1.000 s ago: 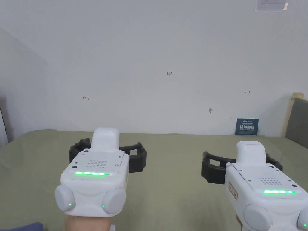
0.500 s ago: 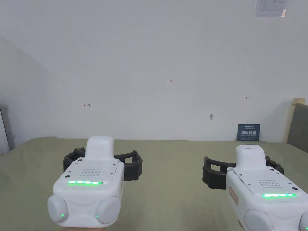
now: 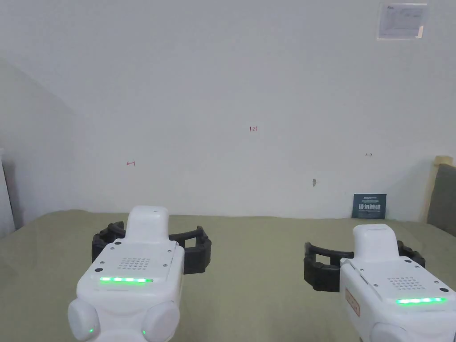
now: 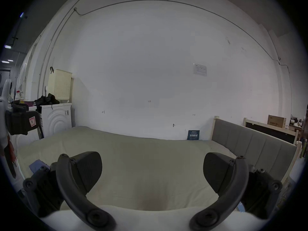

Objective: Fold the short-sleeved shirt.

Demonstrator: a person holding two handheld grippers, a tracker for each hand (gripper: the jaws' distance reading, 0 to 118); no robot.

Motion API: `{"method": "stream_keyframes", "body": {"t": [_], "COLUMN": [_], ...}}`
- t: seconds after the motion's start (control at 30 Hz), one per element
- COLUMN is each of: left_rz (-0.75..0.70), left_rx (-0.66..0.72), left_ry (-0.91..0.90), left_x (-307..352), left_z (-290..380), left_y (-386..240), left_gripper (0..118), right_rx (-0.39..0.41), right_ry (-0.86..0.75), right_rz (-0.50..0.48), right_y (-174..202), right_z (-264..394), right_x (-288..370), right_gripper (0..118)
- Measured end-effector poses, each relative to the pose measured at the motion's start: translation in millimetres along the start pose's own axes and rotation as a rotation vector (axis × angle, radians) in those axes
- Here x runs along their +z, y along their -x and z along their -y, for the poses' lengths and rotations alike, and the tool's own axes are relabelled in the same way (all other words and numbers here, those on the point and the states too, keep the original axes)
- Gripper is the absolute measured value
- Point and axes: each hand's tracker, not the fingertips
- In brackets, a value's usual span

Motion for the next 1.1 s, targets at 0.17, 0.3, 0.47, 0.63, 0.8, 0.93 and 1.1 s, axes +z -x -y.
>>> {"method": "stream_keyframes", "body": {"t": [0.17,0.3,0.47,0.63,0.8,0.93,1.1], "left_rz": [0.022,0.033,0.040,0.019,0.032,0.032,0.039], "left_rx": [0.025,0.017,0.027,0.019,0.024,0.012,0.020], "left_ry": [0.013,0.026,0.035,0.055,0.051,0.064,0.062], "left_x": [1.1,13.7,8.7,7.1,4.9,2.3,3.0], "left_z": [2.5,-0.2,-1.1,-2.9,-4.3,-6.5,-5.5], "left_y": [1.0,-5.8,-5.4,-7.0,-8.1,-11.3,-12.8], "left_gripper": [118,118,118,118,118,118,118], "right_rx": [-0.023,-0.083,-0.125,-0.136,0.040,0.038,0.080], "right_ry": [-0.004,0.037,0.088,0.025,0.000,-0.041,-0.002], "right_rz": [-0.029,-0.065,0.006,-0.048,-0.003,0.010,0.019], "right_y": [-2.6,-6.5,-6.2,-8.9,-1.5,2.2,7.0], "right_z": [2.4,0.3,-3.8,-6.2,-4.4,-3.8,-7.6], "right_x": [0.6,-0.1,-6.0,4.2,4.2,8.6,8.0], "right_gripper": [118,118,118,118,118,118,118]}}
